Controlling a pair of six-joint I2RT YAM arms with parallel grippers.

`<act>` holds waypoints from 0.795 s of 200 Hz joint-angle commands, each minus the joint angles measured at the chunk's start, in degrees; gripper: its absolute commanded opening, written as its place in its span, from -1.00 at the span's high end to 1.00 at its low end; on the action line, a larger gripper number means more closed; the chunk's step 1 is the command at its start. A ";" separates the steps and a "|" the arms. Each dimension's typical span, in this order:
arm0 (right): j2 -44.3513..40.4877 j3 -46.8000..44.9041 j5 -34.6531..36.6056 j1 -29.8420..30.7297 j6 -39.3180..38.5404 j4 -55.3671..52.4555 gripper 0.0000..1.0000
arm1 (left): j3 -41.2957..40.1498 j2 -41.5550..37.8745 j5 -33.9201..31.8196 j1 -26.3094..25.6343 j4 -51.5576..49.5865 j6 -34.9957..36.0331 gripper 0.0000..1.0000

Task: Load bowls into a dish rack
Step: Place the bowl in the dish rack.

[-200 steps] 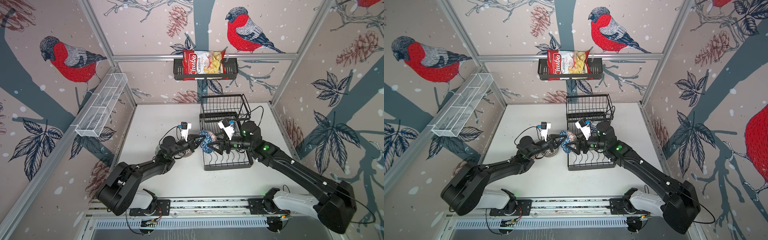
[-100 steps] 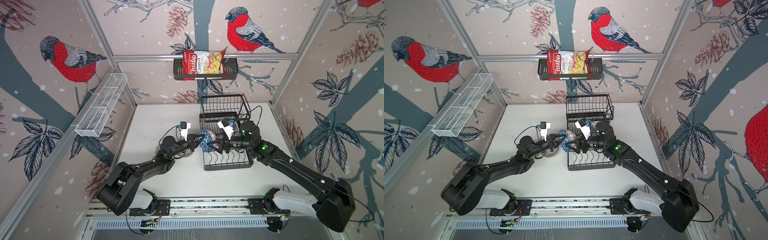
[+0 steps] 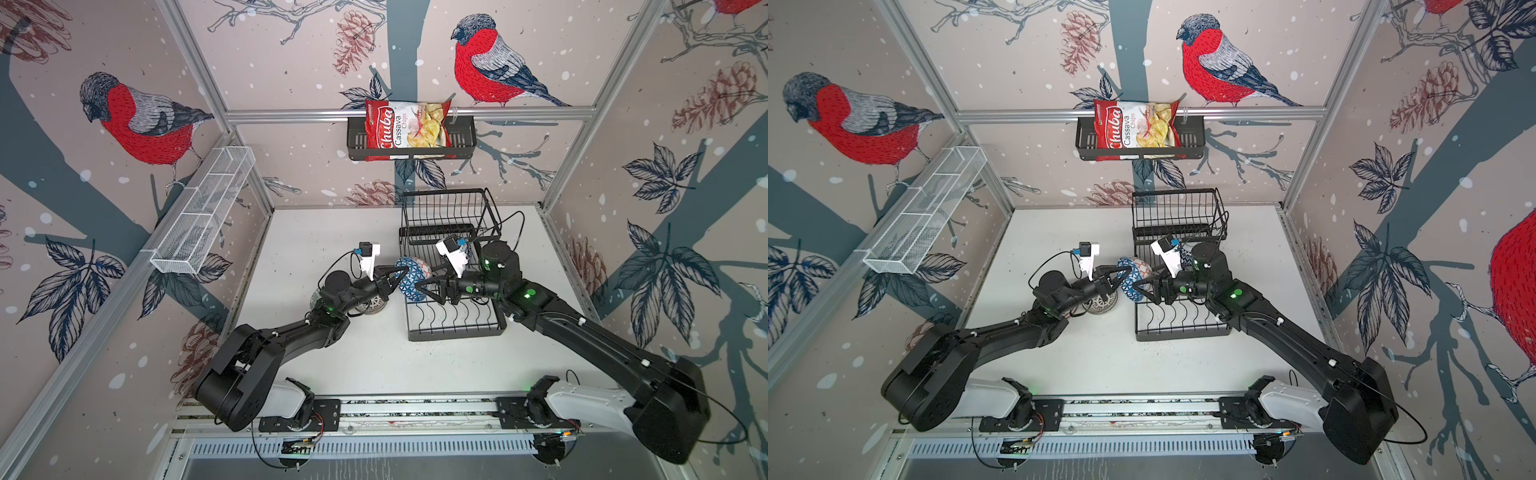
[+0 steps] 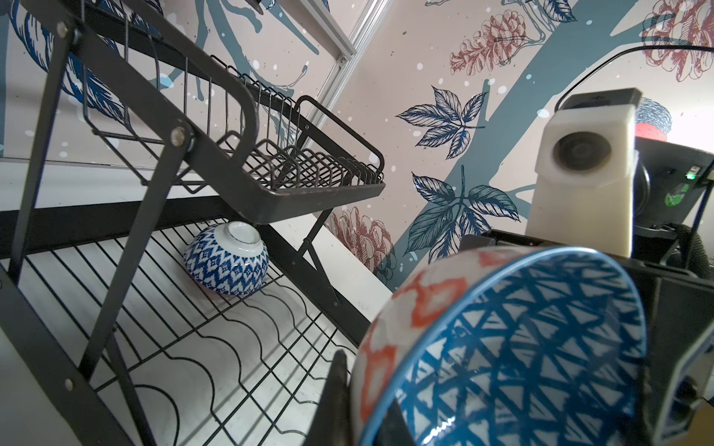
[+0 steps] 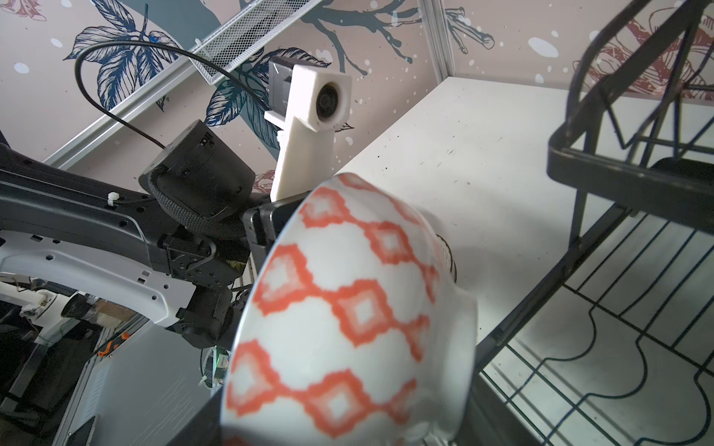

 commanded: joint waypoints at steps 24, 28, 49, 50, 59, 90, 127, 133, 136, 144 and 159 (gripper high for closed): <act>-0.34 0.50 -1.03 0.29 0.61 2.25 -0.17 | 0.80 -0.21 1.83 -0.02 2.11 -0.70 0.90; -0.38 0.50 -0.51 0.29 0.57 2.16 -0.17 | 0.80 -0.26 1.81 -0.02 1.94 -0.63 0.83; -0.58 0.33 1.37 0.29 0.76 1.79 -0.16 | 0.90 -0.21 1.67 -0.02 1.52 -0.56 0.58; -0.61 0.33 1.45 0.29 0.77 1.79 -0.16 | 0.89 -0.21 1.65 -0.03 1.48 -0.53 0.57; -0.64 0.15 1.90 0.29 0.96 1.86 -0.16 | 1.06 -0.10 1.62 -0.03 1.27 -0.47 0.48; -0.95 -0.70 3.04 0.19 2.07 2.99 -0.12 | 1.20 0.06 1.45 -0.04 0.86 -0.44 0.32; -1.44 -1.05 5.03 0.03 2.74 3.48 -0.10 | 1.31 0.06 1.47 -0.03 0.47 -0.20 0.22; -1.56 -1.00 5.32 0.03 2.82 3.48 -0.10 | 1.27 0.06 1.46 -0.03 0.44 -0.16 0.21; -1.53 -1.07 5.50 -0.02 2.81 3.47 -0.10 | 1.24 0.06 1.40 -0.04 0.31 -0.16 0.20; -1.66 -1.08 5.89 -0.06 2.98 3.54 -0.10 | 1.26 0.06 1.49 -0.04 0.31 -0.16 0.17; -1.70 -1.30 6.62 -0.37 3.06 3.47 -0.10 | 1.15 0.01 1.50 -0.04 0.29 -0.17 0.14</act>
